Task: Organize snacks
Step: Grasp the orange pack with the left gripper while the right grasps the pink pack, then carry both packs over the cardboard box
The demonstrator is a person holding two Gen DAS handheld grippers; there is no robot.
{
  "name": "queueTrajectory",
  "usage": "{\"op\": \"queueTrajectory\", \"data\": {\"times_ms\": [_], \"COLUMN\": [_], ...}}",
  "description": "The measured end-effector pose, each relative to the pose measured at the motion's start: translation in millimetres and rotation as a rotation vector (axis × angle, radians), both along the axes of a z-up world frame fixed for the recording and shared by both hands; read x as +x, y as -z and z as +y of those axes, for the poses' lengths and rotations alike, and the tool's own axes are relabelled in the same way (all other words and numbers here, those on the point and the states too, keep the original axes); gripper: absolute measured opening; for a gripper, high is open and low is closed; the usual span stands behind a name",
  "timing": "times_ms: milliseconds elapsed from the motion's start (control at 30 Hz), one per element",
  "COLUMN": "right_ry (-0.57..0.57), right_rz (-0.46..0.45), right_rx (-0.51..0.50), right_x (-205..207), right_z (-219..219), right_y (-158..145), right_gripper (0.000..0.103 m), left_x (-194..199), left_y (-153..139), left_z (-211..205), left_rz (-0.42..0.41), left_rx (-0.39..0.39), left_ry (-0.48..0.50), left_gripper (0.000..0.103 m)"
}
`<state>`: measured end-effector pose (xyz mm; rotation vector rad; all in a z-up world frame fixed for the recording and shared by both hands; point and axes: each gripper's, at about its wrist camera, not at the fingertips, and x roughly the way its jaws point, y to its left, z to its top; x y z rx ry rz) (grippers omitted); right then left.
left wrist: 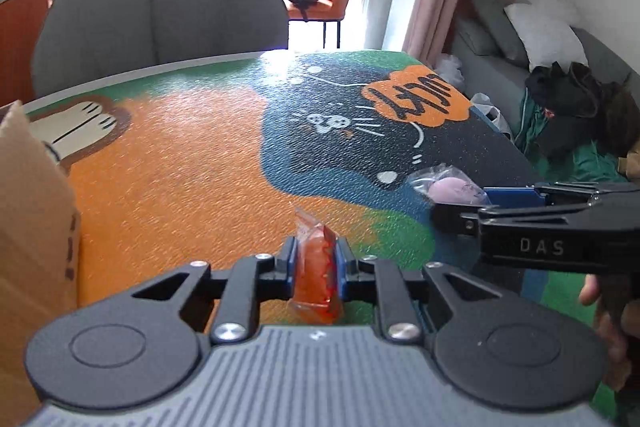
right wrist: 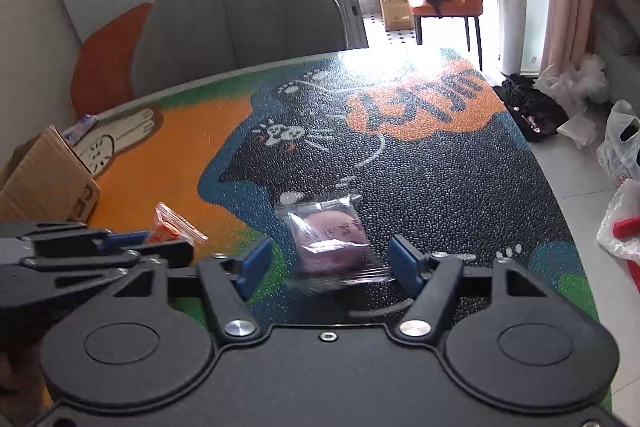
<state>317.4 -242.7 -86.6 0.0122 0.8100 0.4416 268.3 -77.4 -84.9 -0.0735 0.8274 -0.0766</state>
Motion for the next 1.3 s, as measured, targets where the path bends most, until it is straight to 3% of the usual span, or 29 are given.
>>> {"op": "queueTrajectory", "data": {"times_ms": [33,133,633,1300], "right_ry": [0.005,0.002,-0.041,-0.155], "right_rz": [-0.003,0.028,-0.026,-0.166], "right_rx": [-0.021,0.012,0.051,0.099], "right_x": [-1,-4,-46,-83], "right_z": [1,-1,18,66], "right_y": [0,-2,-32,-104], "right_gripper": [0.049,0.045,0.043,0.043], "left_x": [-2,-9,-46,-101], "left_y": [-1,-6,-38,-102], "left_z": [2,6,21,57], "left_rz": [-0.001,-0.007,-0.047,-0.141], "left_rx": [-0.002,-0.012,-0.041,-0.003], "left_ry": [-0.007,-0.019,-0.058,-0.123], "left_gripper": [0.018,0.018,0.018,0.018]}}
